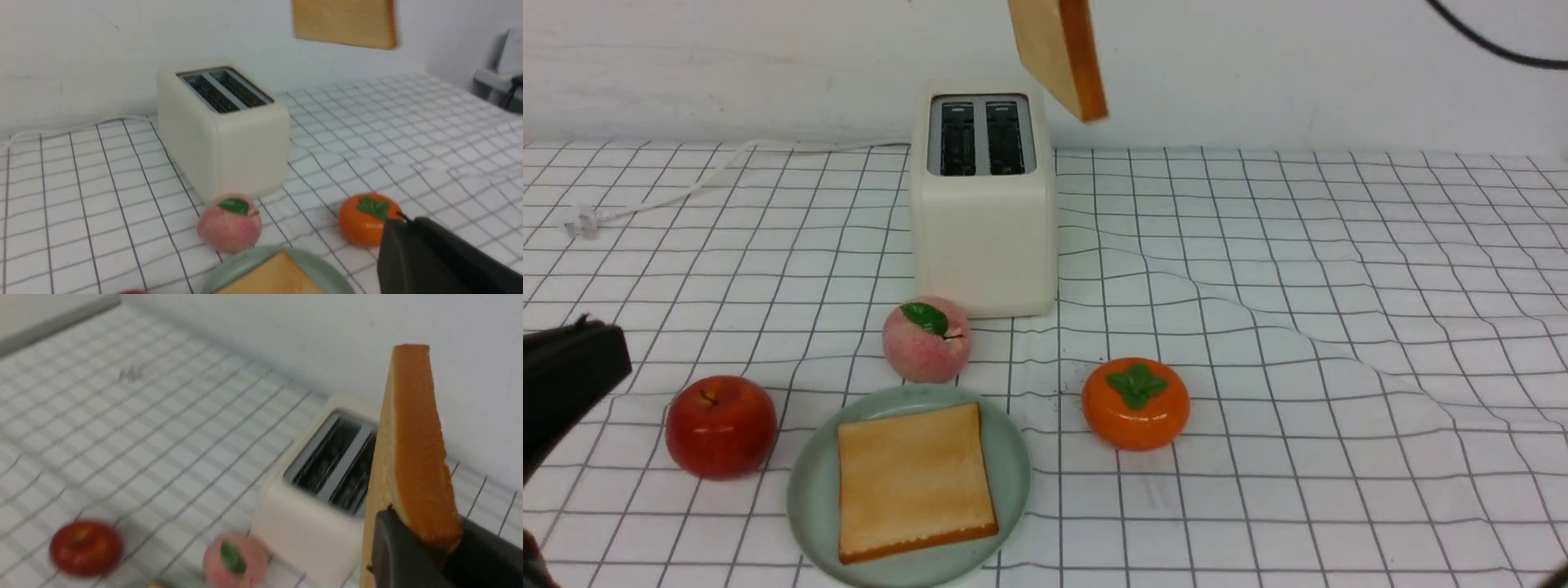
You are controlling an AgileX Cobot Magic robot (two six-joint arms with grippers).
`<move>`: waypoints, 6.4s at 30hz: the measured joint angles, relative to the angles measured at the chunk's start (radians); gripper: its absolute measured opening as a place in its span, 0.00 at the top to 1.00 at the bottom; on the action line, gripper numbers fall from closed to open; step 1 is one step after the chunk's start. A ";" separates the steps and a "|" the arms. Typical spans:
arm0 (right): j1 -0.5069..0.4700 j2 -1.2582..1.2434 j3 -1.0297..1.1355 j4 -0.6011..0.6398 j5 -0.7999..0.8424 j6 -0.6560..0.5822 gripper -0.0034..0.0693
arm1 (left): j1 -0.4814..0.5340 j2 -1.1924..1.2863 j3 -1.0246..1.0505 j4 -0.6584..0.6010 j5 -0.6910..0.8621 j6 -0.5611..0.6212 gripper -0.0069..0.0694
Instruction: Take toasted bread from bread machine on white checkered table place on plate.
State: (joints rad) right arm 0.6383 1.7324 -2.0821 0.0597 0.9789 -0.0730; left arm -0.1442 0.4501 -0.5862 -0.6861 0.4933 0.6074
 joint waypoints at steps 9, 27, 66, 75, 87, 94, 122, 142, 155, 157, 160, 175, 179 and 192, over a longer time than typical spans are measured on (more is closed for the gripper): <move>-0.090 -0.190 0.366 0.418 0.235 -0.166 0.81 | 0.000 0.000 0.041 0.048 0.058 0.000 0.93; -0.099 0.291 0.604 1.303 -0.033 -0.692 0.81 | 0.000 0.000 0.048 0.041 0.054 0.000 0.93; -0.193 -0.608 0.716 0.075 0.270 0.095 0.97 | -0.086 -0.200 0.139 0.060 -0.034 -0.141 0.93; -0.193 -1.050 1.195 -0.028 0.272 0.316 0.96 | -0.086 -0.391 0.358 0.032 -0.251 -0.214 0.93; -0.193 -1.336 1.633 -0.089 -0.217 0.467 0.94 | -0.088 -0.391 0.489 0.025 -0.294 -0.217 0.93; -0.193 -1.337 1.715 -0.089 -0.248 0.472 0.93 | -0.088 -0.391 0.495 0.025 -0.293 -0.217 0.93; -0.586 -1.743 2.089 -0.141 -0.603 0.325 0.98 | -0.088 -0.391 0.495 0.024 -0.286 -0.217 0.93; -0.586 -1.743 2.100 -0.102 -0.597 0.213 0.97 | -0.088 -0.391 0.496 0.024 -0.286 -0.217 0.91; -0.587 -1.743 2.100 -0.102 -0.596 0.211 0.96 | -0.115 -0.391 0.496 0.024 -0.286 -0.217 0.90; -0.587 -1.743 2.100 -0.102 -0.596 0.210 0.96 | -0.118 -0.391 0.496 0.024 -0.285 -0.217 0.89; -0.587 -1.743 2.100 -0.102 -0.596 0.210 0.95 | -0.118 -0.391 0.496 0.024 -0.285 -0.217 0.89; -0.587 -1.743 2.100 -0.101 -0.596 0.210 0.92 | 0.017 -0.398 0.507 0.268 -0.377 -0.385 0.93; -0.587 -1.743 2.100 -0.101 -0.596 0.210 0.92 | 0.134 -0.447 0.514 0.431 -0.291 -0.564 0.93; -0.587 -1.743 2.100 -0.100 -0.595 0.210 0.89 | 0.155 -0.461 0.616 0.601 -0.107 -0.857 0.93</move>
State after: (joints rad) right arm 0.0511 -0.0103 0.0180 -0.0400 0.3838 0.1367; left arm 0.0106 -0.0105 0.0296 -0.0847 0.3865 -0.2497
